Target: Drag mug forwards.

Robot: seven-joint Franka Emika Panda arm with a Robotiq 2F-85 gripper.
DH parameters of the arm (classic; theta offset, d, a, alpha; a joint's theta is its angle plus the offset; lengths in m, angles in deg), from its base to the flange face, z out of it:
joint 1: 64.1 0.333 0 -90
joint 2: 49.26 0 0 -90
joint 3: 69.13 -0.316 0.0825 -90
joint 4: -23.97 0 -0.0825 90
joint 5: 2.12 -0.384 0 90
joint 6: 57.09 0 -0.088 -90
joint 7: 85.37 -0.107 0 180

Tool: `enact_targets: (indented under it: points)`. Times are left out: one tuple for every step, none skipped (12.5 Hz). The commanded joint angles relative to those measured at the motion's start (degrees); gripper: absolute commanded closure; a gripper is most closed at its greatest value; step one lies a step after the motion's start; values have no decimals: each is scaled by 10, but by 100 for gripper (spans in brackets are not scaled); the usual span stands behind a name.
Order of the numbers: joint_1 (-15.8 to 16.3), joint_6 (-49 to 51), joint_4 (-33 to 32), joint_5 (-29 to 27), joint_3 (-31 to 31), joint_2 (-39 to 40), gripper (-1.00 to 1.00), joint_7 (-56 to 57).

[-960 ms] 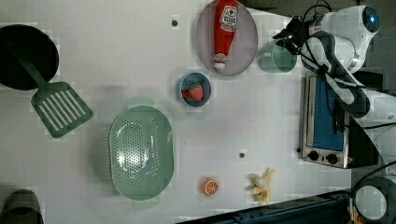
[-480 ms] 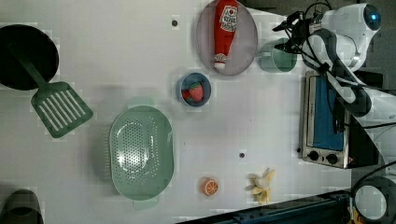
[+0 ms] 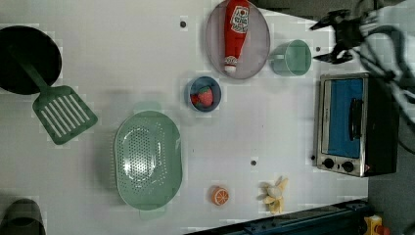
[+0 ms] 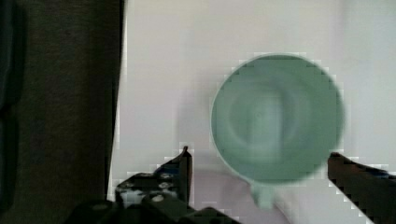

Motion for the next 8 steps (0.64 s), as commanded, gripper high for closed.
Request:
enact_targets:
  points:
    - [19,46,-65,8,14,-119,-100,45]
    - [23,57,-95,8,14,-150,-100,45]
    - [26,60,-125,8,14,-181,-100,44]
    - [29,60,-160,8,14,-212,-100,44]
    - [33,57,-198,8,13,-246,-100,45]
    - [35,56,-234,8,12,-282,-100,45]
    - [37,57,-269,8,8,-319,-100,46]
    - [37,58,-300,8,6,-356,-100,47]
